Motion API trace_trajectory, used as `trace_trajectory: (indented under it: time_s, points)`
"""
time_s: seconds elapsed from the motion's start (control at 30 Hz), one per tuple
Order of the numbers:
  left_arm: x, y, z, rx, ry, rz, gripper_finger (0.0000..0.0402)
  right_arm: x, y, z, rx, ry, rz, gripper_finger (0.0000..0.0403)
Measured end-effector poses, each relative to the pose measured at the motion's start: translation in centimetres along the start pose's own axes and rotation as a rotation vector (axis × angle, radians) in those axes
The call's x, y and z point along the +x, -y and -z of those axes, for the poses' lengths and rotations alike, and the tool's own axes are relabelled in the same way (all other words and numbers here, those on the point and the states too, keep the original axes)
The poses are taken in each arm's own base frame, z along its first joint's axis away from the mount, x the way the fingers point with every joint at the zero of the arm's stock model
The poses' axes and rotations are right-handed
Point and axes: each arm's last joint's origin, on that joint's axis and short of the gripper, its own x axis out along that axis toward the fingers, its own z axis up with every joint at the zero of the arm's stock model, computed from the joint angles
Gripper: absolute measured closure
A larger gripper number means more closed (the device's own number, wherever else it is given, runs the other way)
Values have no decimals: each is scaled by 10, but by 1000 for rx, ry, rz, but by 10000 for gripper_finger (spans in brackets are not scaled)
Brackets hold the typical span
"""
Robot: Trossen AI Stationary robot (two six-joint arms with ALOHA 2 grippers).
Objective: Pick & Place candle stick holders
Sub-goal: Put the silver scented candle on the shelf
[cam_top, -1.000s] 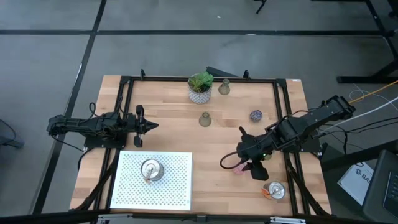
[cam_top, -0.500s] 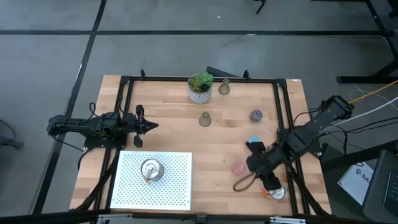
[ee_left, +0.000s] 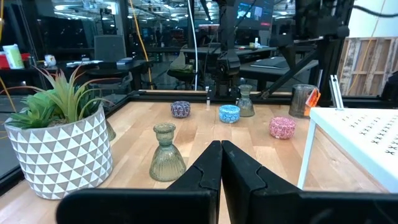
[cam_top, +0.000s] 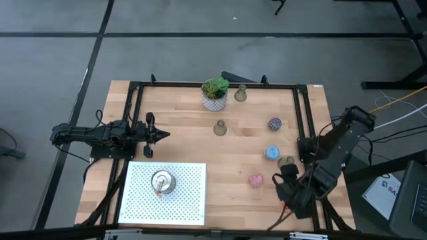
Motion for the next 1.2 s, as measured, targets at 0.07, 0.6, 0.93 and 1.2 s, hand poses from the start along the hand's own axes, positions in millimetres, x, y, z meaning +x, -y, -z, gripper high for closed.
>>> trace_trajectory:
  time_s: [0.07, 0.6, 0.93, 1.2]
  points:
    - [0, 0, 0, 0, 0, 1, 398, 5, -5, 1, 31, -15, 14, 8]
    - [0, 0, 0, 0, 0, 0, 398, 52, -21, 36, 157, -40, 50, 3]
    - [0, 0, 0, 0, 0, 0, 398, 61, -29, 56, 181, 3, 27, 3]
    - [0, 0, 0, 0, 0, 0, 398, 76, -28, 65, 193, 43, 25, 3]
